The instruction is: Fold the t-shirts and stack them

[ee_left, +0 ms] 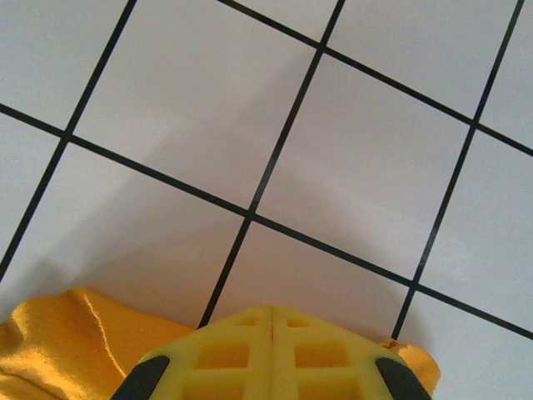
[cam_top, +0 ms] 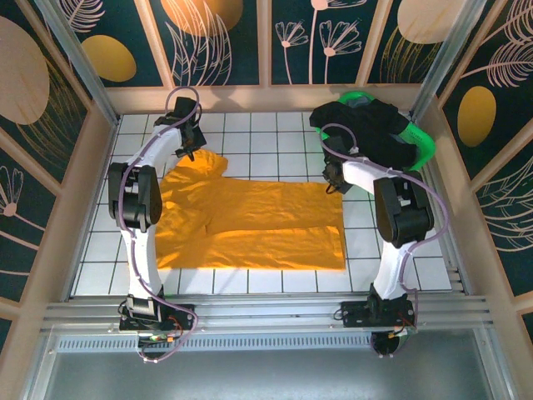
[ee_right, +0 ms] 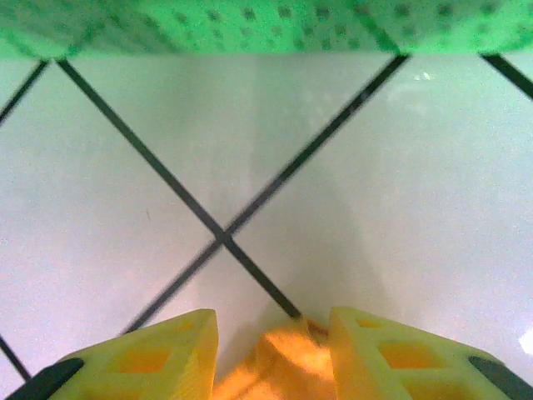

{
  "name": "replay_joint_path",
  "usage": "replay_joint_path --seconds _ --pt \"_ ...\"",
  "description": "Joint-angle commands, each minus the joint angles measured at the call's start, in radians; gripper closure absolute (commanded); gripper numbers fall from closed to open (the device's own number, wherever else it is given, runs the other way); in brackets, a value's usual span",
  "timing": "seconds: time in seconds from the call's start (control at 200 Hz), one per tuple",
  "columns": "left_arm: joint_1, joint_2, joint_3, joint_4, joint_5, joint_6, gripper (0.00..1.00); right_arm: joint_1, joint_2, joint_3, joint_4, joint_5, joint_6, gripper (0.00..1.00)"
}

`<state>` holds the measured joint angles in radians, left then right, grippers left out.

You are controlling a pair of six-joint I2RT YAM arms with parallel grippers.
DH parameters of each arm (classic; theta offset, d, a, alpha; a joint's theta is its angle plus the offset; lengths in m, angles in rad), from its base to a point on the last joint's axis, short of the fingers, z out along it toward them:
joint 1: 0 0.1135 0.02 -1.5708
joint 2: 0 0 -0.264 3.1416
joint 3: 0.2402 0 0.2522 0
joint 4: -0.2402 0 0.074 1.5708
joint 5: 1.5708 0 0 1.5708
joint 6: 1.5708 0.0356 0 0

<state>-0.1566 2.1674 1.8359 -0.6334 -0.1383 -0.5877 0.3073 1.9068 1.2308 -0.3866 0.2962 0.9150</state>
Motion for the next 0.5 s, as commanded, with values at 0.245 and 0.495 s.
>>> replay_joint_path --seconds 0.245,0.495 --pt "-0.004 -0.089 -0.039 -0.009 0.003 -0.012 1.00 0.074 -0.144 -0.115 -0.004 -0.023 -0.001 0.62" --pt "-0.004 -0.103 -0.068 0.003 0.011 -0.014 1.00 0.042 -0.045 -0.059 0.012 -0.013 -0.003 0.61"
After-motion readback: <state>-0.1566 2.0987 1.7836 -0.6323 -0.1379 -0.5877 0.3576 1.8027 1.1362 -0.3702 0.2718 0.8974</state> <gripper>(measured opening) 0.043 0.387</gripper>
